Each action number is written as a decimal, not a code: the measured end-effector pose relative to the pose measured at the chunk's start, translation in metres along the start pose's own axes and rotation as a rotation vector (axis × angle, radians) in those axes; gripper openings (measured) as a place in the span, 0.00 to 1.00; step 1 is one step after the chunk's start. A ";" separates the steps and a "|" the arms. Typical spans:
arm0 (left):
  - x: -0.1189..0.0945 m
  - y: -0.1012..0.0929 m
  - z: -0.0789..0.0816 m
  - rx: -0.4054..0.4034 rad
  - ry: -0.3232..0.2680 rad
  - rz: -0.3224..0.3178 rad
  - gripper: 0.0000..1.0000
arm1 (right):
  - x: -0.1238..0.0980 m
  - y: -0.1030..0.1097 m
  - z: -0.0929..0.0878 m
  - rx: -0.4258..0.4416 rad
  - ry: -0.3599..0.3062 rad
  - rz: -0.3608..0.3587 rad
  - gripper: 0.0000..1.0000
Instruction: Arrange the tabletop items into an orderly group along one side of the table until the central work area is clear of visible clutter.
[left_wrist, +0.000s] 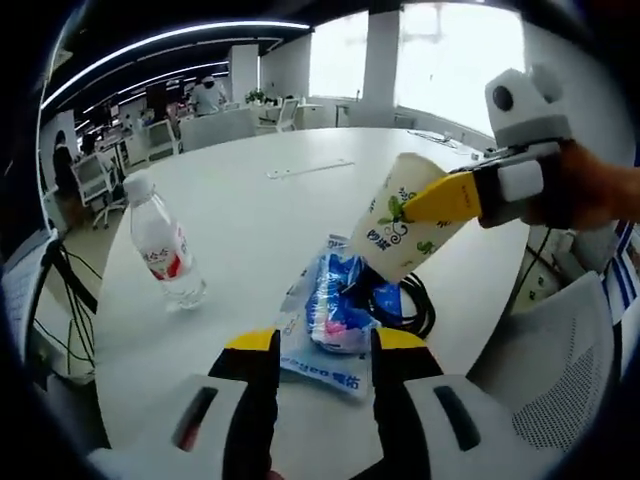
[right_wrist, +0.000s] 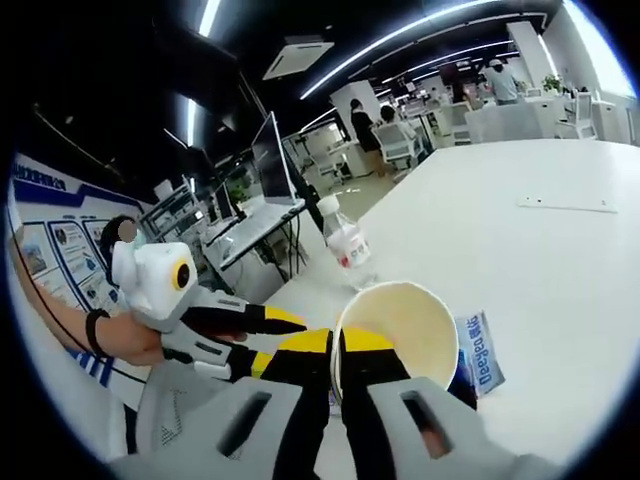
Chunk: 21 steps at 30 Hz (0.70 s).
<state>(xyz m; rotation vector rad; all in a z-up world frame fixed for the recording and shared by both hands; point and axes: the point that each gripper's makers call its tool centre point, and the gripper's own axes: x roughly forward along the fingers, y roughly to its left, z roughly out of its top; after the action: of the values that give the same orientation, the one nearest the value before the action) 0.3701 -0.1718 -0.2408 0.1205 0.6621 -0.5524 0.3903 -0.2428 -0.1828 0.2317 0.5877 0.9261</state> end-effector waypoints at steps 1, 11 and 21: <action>-0.001 0.001 0.000 -0.004 -0.002 0.004 0.35 | 0.000 -0.001 0.000 0.001 0.001 -0.002 0.00; -0.011 0.013 -0.002 -0.047 -0.024 0.032 0.36 | 0.012 0.002 -0.001 -0.014 0.024 0.004 0.00; -0.018 0.029 -0.004 -0.090 -0.044 0.063 0.36 | 0.028 0.006 0.000 -0.033 0.053 0.013 0.00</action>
<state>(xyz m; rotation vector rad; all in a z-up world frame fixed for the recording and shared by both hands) 0.3709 -0.1376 -0.2349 0.0445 0.6374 -0.4632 0.3990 -0.2166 -0.1913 0.1821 0.6203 0.9564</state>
